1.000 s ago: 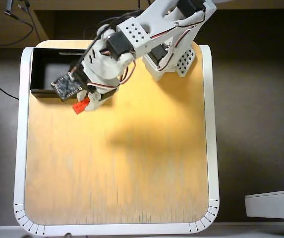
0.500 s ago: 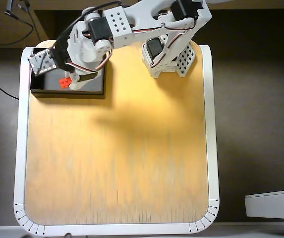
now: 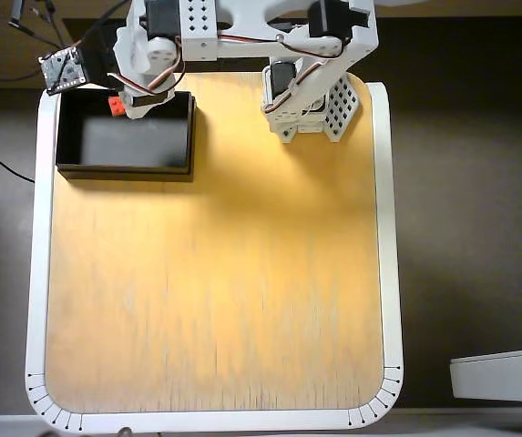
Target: Grasp a lego block and put it in the bin.
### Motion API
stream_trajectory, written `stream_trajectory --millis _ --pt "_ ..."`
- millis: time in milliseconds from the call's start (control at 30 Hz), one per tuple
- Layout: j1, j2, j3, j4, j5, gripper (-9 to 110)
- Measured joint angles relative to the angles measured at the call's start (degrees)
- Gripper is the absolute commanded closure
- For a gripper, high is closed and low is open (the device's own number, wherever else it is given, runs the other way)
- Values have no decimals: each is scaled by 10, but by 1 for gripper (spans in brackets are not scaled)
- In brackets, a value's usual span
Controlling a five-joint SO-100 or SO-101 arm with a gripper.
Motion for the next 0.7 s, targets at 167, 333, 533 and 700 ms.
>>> stream_trajectory --millis 167,333,533,700 --pt "18 -27 0 -10 14 101" --pt "16 -55 0 -33 -4 101" --pt "4 -64 0 -52 -25 101" --pt "-19 -64 0 -87 -61 100"
